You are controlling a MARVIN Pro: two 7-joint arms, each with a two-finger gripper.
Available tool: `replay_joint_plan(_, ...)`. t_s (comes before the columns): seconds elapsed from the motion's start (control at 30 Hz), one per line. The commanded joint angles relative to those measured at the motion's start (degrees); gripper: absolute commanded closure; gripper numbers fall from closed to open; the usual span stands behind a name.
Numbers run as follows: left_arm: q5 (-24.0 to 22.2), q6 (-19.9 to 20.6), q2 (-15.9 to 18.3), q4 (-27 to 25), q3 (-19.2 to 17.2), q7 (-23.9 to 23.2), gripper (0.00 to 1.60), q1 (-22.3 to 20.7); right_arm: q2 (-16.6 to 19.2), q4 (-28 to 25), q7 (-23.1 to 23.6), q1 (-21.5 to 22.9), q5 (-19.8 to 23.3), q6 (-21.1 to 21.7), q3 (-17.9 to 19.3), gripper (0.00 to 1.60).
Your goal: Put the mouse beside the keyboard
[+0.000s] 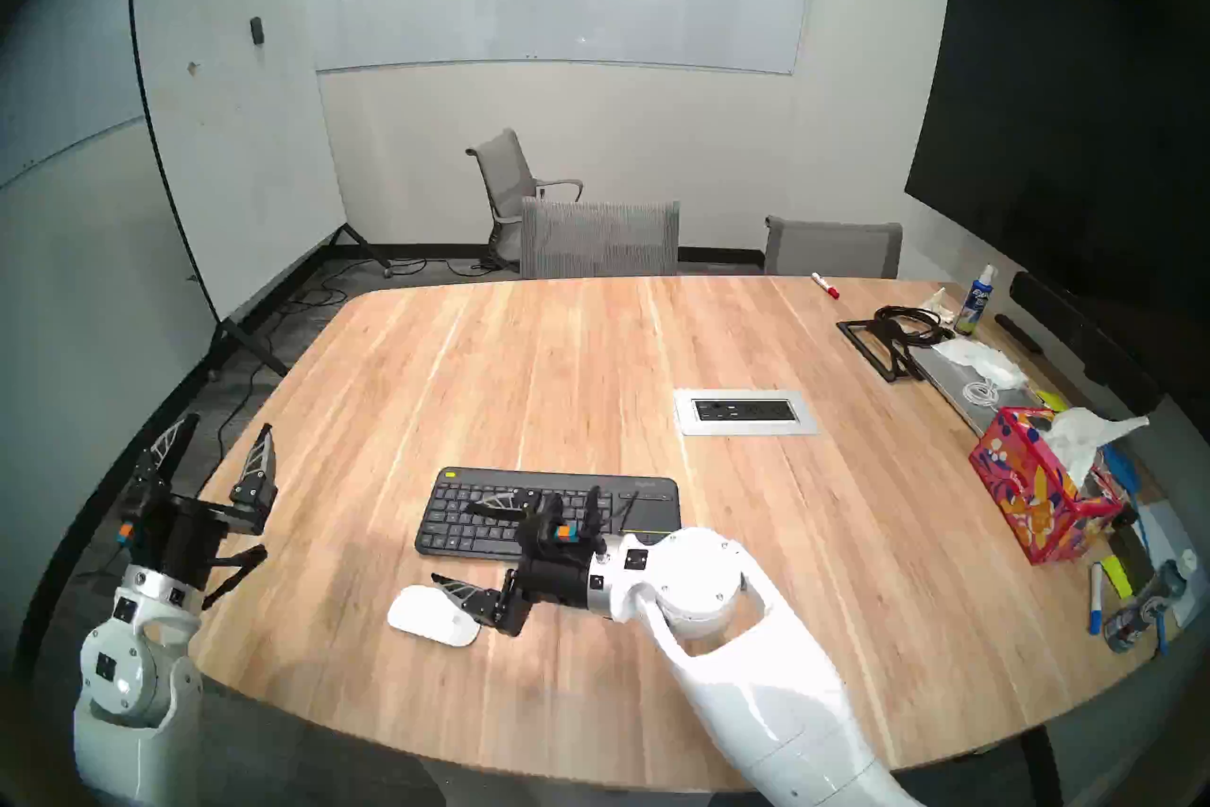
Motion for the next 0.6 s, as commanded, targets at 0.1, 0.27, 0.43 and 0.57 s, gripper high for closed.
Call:
replay_joint_plan(0.1,0.1,0.1,-0.1,-0.8,-0.1,-0.1,0.0,0.1,-0.7,0.9,-0.6,-0.4,-0.5,0.0,-0.7,0.0)
replay_joint_plan(0.27,0.2,0.1,-0.2,-0.8,-0.2,-0.2,0.0,0.0,-0.6,0.8,-1.2,-0.9,-1.3,0.4,-1.1,0.0)
replay_joint_plan(0.43,0.2,0.2,-0.4,-0.8,-0.3,-0.3,0.0,-0.1,-0.7,1.2,-1.7,-1.2,-1.8,0.3,-1.5,0.0)
replay_joint_plan(0.57,0.2,0.2,-0.5,-0.8,-0.3,-0.4,0.0,-0.1,-0.8,1.1,-2.1,-1.5,-2.2,0.5,-2.0,0.0)
